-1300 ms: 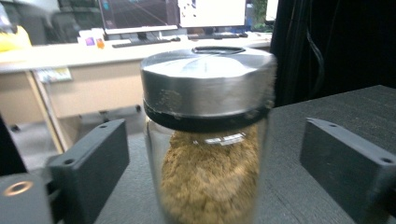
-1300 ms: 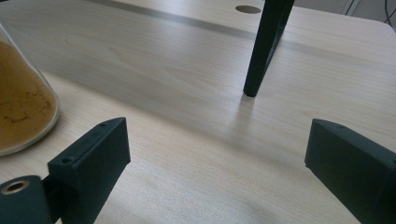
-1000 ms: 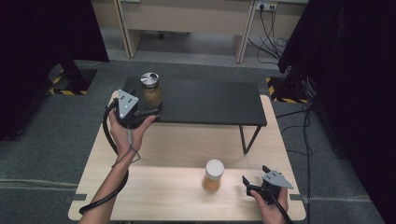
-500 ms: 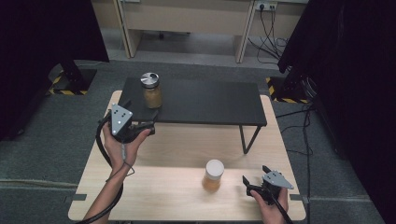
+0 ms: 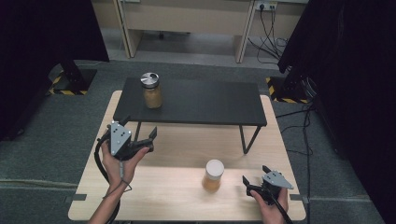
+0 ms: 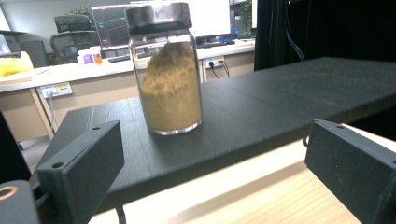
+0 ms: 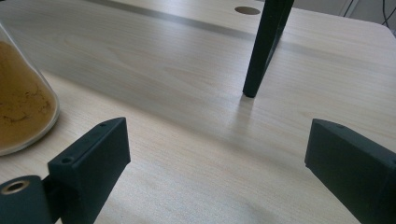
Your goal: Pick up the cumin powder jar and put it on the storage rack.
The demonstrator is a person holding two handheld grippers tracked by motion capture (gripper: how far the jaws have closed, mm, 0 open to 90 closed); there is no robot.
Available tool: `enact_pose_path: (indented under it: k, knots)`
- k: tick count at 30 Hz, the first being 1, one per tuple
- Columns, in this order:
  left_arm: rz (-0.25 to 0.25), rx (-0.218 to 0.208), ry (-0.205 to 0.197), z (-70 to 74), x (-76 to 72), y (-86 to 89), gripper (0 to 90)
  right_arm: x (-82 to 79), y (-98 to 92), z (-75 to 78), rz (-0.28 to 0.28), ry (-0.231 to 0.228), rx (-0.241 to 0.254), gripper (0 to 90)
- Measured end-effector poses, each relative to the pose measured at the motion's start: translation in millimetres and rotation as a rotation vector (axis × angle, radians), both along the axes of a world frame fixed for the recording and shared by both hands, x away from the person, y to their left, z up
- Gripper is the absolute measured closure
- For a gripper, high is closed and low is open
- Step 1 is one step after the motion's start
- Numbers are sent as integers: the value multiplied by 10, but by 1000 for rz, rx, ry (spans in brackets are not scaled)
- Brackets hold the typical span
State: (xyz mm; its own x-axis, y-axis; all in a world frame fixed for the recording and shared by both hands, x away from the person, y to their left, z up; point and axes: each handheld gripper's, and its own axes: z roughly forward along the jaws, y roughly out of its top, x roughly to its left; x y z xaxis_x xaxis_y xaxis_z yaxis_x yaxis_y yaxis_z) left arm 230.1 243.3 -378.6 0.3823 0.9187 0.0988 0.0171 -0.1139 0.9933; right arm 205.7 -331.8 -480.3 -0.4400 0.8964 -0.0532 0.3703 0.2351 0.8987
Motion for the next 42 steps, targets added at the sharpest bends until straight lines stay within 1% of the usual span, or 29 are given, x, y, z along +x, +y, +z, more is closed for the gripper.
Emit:
enact_pose_path:
  k: [3, 6, 7, 11, 13, 14, 15, 16, 17, 21, 22, 24, 25, 27, 29, 31, 33, 34, 35, 37, 38, 42]
  knots:
    - [-11, 1, 3, -93, -49, 15, 37, 4, 5, 4, 1, 2, -3, 67]
    - [-12, -7, 4, -186, -96, 26, 38, 4, 13, 8, 1, 4, -7, 67]
    - [-12, -7, 4, -186, -96, 26, 38, 4, 12, 7, 1, 3, -7, 68]
    - [-11, -14, -5, -359, -188, 39, 38, -1, -1, -2, -1, -1, 2, 67]
    - [-12, -24, 1, -451, -221, 48, 38, 2, -3, 0, 0, 1, 3, 67]
    - [-14, -28, 9, -526, -241, 53, 38, 3, 1, 2, 0, 2, 0, 67]
    - [-14, -28, 9, -526, -241, 53, 38, 3, 7, 6, 1, 2, -6, 67]
    - [-18, -27, 26, -592, -251, 52, 38, 2, 11, 6, 1, 2, -7, 67]
    - [-19, -18, 36, -631, -256, 45, 38, 2, 14, 6, 0, 2, -7, 67]
    - [-21, -11, 68, -802, -281, 31, 40, 5, 14, 9, -1, 5, -7, 67]
    - [-23, -1, 76, -840, -286, 34, 40, 4, 12, 8, 0, 4, -7, 68]
    - [-23, -13, 99, -924, -295, 25, 40, 3, 10, 6, 0, 2, -6, 67]
    - [-23, -9, 111, -956, -294, 18, 40, 4, 11, 6, -1, 3, -6, 68]
    - [-26, 16, 133, -984, -283, 12, 40, 9, 15, 12, 0, 7, -8, 67]
    - [-27, -4, 145, -1036, -280, 16, 40, 8, 20, 13, 0, 7, -10, 67]
    - [-24, -9, 152, -1085, -282, 11, 40, 7, 22, 12, 0, 5, -12, 68]
    - [-31, -25, 174, -1135, -283, 30, 52, 5, 24, 12, 0, 5, -13, 67]
    - [-31, -25, 174, -1135, -283, 30, 57, 5, 24, 12, 0, 5, -13, 67]
    - [-30, -24, 183, -1184, -285, 25, 57, 7, 28, 13, 0, 5, -15, 67]
    - [-29, -23, 184, -1192, -286, 26, 58, 8, 31, 15, 0, 7, -16, 67]
    - [-25, -26, 189, -1218, -285, 28, 59, 7, 31, 15, 0, 6, -16, 68]
    - [-22, -31, 206, -1248, -272, 41, 59, 2, 35, 12, 1, 2, -20, 67]
